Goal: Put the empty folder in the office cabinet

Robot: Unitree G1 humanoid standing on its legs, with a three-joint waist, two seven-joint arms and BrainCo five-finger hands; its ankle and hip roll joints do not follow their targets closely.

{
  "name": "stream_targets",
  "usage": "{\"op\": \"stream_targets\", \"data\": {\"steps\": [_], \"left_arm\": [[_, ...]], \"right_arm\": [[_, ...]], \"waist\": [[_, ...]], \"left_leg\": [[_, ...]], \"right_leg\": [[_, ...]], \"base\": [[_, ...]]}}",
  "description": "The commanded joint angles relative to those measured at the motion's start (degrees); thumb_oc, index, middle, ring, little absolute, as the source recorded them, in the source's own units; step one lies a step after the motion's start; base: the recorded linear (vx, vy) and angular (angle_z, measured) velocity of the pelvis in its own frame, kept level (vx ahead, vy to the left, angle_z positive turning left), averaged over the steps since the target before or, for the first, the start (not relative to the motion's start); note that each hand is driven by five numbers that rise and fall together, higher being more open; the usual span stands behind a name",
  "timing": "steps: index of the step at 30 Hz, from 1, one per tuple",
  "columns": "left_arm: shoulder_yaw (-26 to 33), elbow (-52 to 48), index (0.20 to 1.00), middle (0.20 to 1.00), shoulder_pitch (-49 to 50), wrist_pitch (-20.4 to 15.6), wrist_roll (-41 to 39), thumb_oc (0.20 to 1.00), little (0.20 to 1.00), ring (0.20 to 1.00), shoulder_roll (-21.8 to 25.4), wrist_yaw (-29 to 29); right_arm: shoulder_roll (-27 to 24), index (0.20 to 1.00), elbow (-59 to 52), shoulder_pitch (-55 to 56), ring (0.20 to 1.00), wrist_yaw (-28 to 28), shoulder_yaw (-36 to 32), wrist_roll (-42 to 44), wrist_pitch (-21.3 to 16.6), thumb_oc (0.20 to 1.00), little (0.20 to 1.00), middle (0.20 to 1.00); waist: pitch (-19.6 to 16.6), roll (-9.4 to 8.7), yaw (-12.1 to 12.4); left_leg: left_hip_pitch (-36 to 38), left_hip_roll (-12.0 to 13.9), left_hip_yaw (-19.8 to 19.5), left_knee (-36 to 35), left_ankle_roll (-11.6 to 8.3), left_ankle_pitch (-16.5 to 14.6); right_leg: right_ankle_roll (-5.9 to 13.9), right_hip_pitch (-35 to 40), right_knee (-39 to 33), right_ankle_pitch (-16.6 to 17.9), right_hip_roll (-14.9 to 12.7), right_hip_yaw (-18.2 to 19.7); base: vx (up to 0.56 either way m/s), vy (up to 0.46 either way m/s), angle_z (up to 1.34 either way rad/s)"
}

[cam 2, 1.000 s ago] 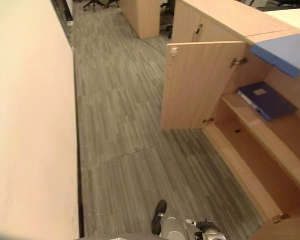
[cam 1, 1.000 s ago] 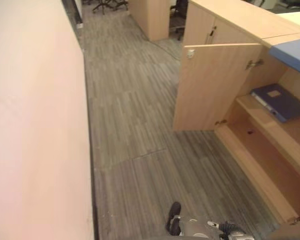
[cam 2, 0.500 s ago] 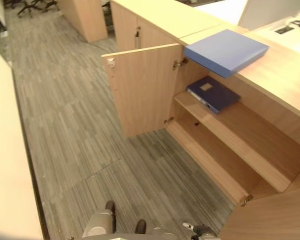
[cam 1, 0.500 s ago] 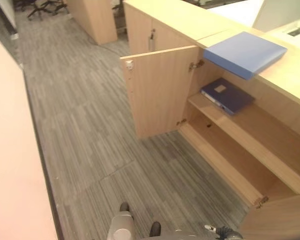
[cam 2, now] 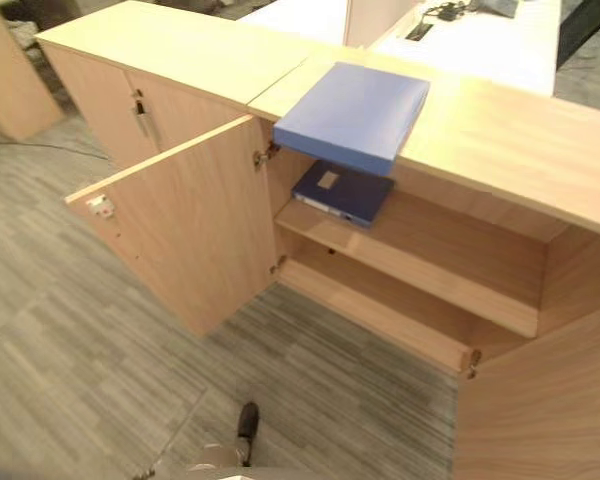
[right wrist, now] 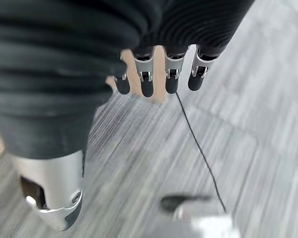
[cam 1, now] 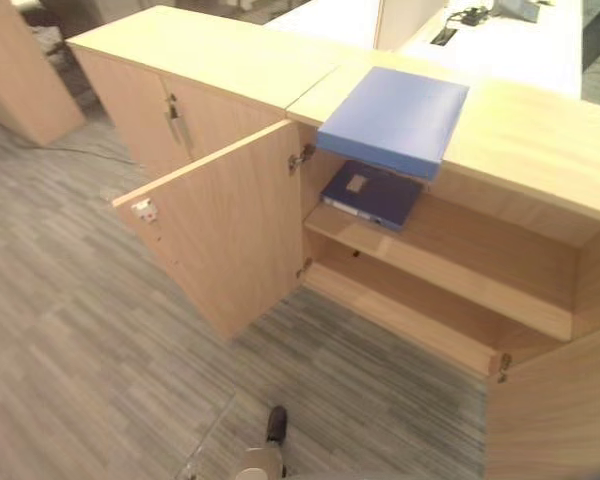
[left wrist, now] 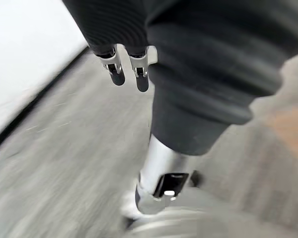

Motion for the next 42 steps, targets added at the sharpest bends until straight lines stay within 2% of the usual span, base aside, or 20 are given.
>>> {"op": "stream_targets", "data": {"steps": [1, 2, 3, 4, 6, 7, 8, 10, 12, 13, 14, 16, 28, 31, 33, 35, 37, 40, 41, 42], "left_arm": [[0.04, 1.36, 1.000, 1.000, 1.78, 0.34, 2.16, 1.000, 1.000, 1.000, 1.36, 0.09], [0.00, 1.23, 1.000, 1.000, 1.62, 0.51, 2.72, 1.000, 1.000, 1.000, 1.82, 0.08], [-0.46, 1.05, 1.000, 1.000, 1.09, 0.68, 3.20, 1.000, 1.000, 1.000, 2.07, 0.00], [-0.84, 0.74, 1.000, 1.000, 0.70, 0.83, 3.46, 1.000, 1.000, 1.000, 2.38, 0.04], [-1.40, -0.27, 1.000, 1.000, 0.39, 1.09, 4.01, 1.000, 1.000, 1.000, 2.95, -0.11], [-1.38, -0.30, 1.000, 1.000, 0.41, 1.12, 4.03, 1.000, 1.000, 1.000, 2.96, -0.12], [-1.37, -1.84, 1.000, 1.000, 0.31, 0.91, 4.07, 1.000, 1.000, 1.000, 3.06, 0.14], [-1.87, -3.18, 1.000, 1.000, -0.17, 0.67, 3.86, 1.000, 1.000, 1.000, 2.62, 0.06], [-2.12, -3.66, 1.000, 1.000, -0.18, 0.63, 4.06, 1.000, 1.000, 1.000, 2.47, 0.17], [-3.84, -4.23, 1.000, 1.000, 0.13, 0.73, 4.66, 1.000, 1.000, 1.000, 2.39, 0.71], [-3.79, -4.23, 1.000, 1.000, 0.05, 0.75, 4.65, 1.000, 1.000, 1.000, 2.46, 0.72], [-3.10, -4.89, 1.000, 1.000, 0.66, 0.37, 4.81, 1.000, 1.000, 1.000, 1.43, 0.24], [-5.83, -7.54, 1.000, 1.000, 1.59, -0.21, 6.35, 1.000, 1.000, 1.000, 0.36, -2.25], [-8.81, -11.95, 1.000, 1.000, 0.69, -0.77, 6.60, 1.000, 1.000, 1.000, 1.03, -5.54], [-10.59, -16.74, 1.000, 1.000, 0.40, -0.84, 6.36, 1.000, 1.000, 1.000, 1.87, -7.45], [-12.11, -22.87, 1.000, 1.000, 0.16, -1.32, 4.91, 1.000, 1.000, 1.000, 2.88, -9.12], [-12.85, -30.81, 1.000, 1.000, 0.88, -1.42, 3.00, 1.000, 1.000, 1.000, 4.50, -10.35], [-12.76, -40.67, 1.000, 1.000, 3.14, -1.63, -0.29, 1.000, 1.000, 1.000, 7.04, -12.12], [-12.82, -42.96, 1.000, 1.000, 3.57, -1.55, -0.98, 1.000, 1.000, 1.000, 7.67, -12.67], [-12.86, -44.27, 1.000, 1.000, 3.84, -1.59, -1.72, 1.000, 1.000, 1.000, 7.90, -13.27]], "right_arm": [[-1.59, 1.000, -2.76, -0.30, 1.000, 1.00, -1.09, -0.39, 0.49, 1.000, 1.000, 1.000], [-1.59, 1.000, -3.56, -0.27, 1.000, 1.22, -0.90, -0.51, 0.48, 1.000, 1.000, 1.000], [-1.83, 1.000, -4.57, -0.28, 1.000, 1.09, -0.74, -0.50, 0.41, 1.000, 1.000, 1.000], [-1.96, 1.000, -5.36, -0.45, 1.000, 0.98, -0.61, -0.18, 0.24, 1.000, 1.000, 1.000], [-2.09, 1.000, -7.15, -0.75, 1.000, 1.11, 0.19, 0.16, -0.11, 1.000, 1.000, 1.000], [-2.08, 1.000, -7.24, -0.70, 1.000, 1.10, 0.21, 0.17, -0.07, 1.000, 1.000, 1.000], [-1.78, 1.000, -8.54, -1.11, 1.000, 1.08, 1.05, 0.04, -0.36, 1.000, 1.000, 1.000], [-2.08, 1.000, -9.06, -2.91, 1.000, 1.03, 1.94, -0.13, -0.41, 1.000, 1.000, 1.000], [-2.34, 1.000, -9.03, -3.54, 1.000, 0.89, 1.97, -0.05, -0.32, 1.000, 1.000, 1.000], [-0.37, 1.000, -8.83, -7.81, 1.000, -1.26, 3.31, 1.12, 0.17, 1.000, 1.000, 1.000], [-0.26, 1.000, -8.69, -8.02, 1.000, -1.35, 3.33, 1.18, 0.15, 1.000, 1.000, 1.000], [-1.16, 1.000, -10.31, -3.81, 1.000, 0.03, 3.14, -0.03, 0.13, 1.000, 1.000, 1.000], [-2.69, 1.000, -4.80, -3.29, 1.000, -0.05, 2.62, -1.60, 0.52, 1.000, 1.000, 1.000], [-3.17, 1.000, -4.22, -4.17, 1.000, 0.53, 3.09, -1.63, 0.39, 1.000, 1.000, 1.000], [-3.58, 1.000, -3.76, -4.44, 1.000, 0.69, 3.16, -1.75, 0.56, 1.000, 1.000, 1.000], [-4.41, 1.000, -3.72, -4.85, 1.000, 0.95, 3.32, -2.11, 0.86, 1.000, 1.000, 1.000], [-4.90, 1.000, -3.73, -4.85, 1.000, 1.37, 3.43, -2.84, 1.41, 1.000, 1.000, 1.000], [-5.48, 1.000, -3.98, -4.78, 1.000, 2.21, 3.96, -4.63, 1.75, 1.000, 1.000, 1.000], [-5.72, 1.000, -4.03, -4.63, 1.000, 2.48, 4.19, -5.43, 1.88, 1.000, 1.000, 1.000], [-5.76, 1.000, -4.07, -4.56, 1.000, 2.77, 4.22, -5.72, 1.90, 1.000, 1.000, 1.000]], "waist": [[-1.59, 1.56, 1.58], [-1.50, 1.53, 1.38], [-0.68, 1.60, 1.29], [-0.20, 2.13, 0.99], [0.56, 2.44, 0.52], [0.73, 2.25, 0.47], [1.46, 2.08, 0.21], [2.71, 2.81, -0.06], [3.10, 3.12, -0.21], [3.42, 3.23, 0.36], [3.57, 3.25, 0.30], [3.49, 1.78, -0.17], [1.18, 1.56, -0.44], [2.01, 0.58, -0.96], [3.36, 0.30, -0.69], [4.61, 0.36, -0.26], [4.84, 0.08, 0.15], [4.55, -0.22, 1.45], [4.44, -0.40, 1.94], [4.24, 0.07, 2.23]], "left_leg": [[1.53, -0.16, 1.82, 1.18, -2.19, -5.77], [2.94, -1.25, 2.88, 0.58, -1.49, -6.48], [4.17, -2.48, 4.23, 0.58, -0.52, -7.46], [5.18, -2.91, 4.91, 0.58, -0.02, -8.23], [7.81, -3.63, 6.97, 0.58, 0.34, -10.83], [8.06, -3.81, 6.95, 0.58, 0.32, -11.00], [10.02, -4.08, 8.92, 0.58, 0.62, -12.43], [11.27, -3.49, 10.81, 0.58, 0.44, -13.43], [11.80, -3.09, 11.38, 0.58, 0.20, -13.91], [13.05, -2.69, 12.15, 0.58, -0.19, -14.78], [13.13, -2.55, 12.10, 0.58, -0.24, -14.79], [14.15, -2.50, 13.06, 0.58, -0.64, -15.87], [14.82, 1.52, 15.08, 4.51, -2.12, -19.11], [10.36, 5.65, 17.27, 18.53, -4.62, -20.87], [4.90, 8.22, 16.93, 32.05, -5.71, -18.60], [0.82, 9.75, 15.89, 39.49, -6.06, -14.65], [-2.23, 10.70, 15.33, 38.74, -5.26, -14.65], [-2.81, 8.39, 11.59, 27.49, -4.63, -15.19], [-4.03, 6.66, 10.03, 21.49, -4.58, -11.66], [-3.51, 5.81, 8.58, 18.27, -4.89, -11.14]], "right_leg": [[4.48, -10.37, 8.24, 3.68, -7.91, 1.16], [4.54, -12.85, 12.71, 6.42, -9.44, 1.22], [3.56, -15.15, 17.39, 10.79, -11.65, 0.07], [1.82, -16.76, 21.37, 12.26, -13.41, -2.58], [0.38, -18.77, 28.59, 10.27, -16.02, -9.01], [0.42, -18.71, 29.07, 9.83, -16.26, -8.97], [1.12, -19.48, 30.58, 9.03, -17.52, -14.39], [2.43, -22.77, 24.28, 10.00, -14.61, -19.68], [2.87, -23.46, 20.69, 10.89, -13.31, -21.28], [3.93, -24.16, 14.92, 12.18, -12.43, -25.46], [3.87, -23.90, 14.58, 12.31, -12.23, -25.61], [3.61, -21.22, 6.30, 12.02, -9.94, -27.76], [1.58, -16.01, -0.64, 9.76, -3.86, -25.14], [-0.05, -13.76, -1.99, 7.99, -1.88, -23.30], [-1.94, -12.03, -2.58, 6.93, -0.75, -23.31], [-3.32, -10.68, -2.80, 5.71, -0.07, -23.23], [-3.29, -9.70, -3.04, 5.06, -0.47, -22.82], [-1.92, -8.92, -3.73, 4.90, -1.25, -20.68], [-1.91, -9.15, -3.71, 5.59, -1.83, -20.65], [-1.67, -8.95, -3.60, 5.43, -1.46, -19.83]], "base": [[0.18, 0.319, -0.80], [0.15, 0.346, -0.68], [0.10, 0.353, -0.49], [0.08, 0.364, -0.63], [0.13, 0.263, -0.49], [0.19, 0.184, -0.22], [0.14, 0.117, -0.28], [0.18, 0.067, -0.67], [0.15, -0.040, -0.59], [0.16, -0.054, -0.29], [0.15, -0.050, -0.28], [0.13, -0.129, -0.30], [0.17, -0.119, -0.08], [0.13, -0.199, -0.04], [0.04, -0.190, -0.27], [0.05, -0.119, -0.35], [0.10, 0.001, -0.26], [0.09, 0.110, -0.41], [0.04, 0.108, -0.57], [0.04, 0.090, -0.59]]}}
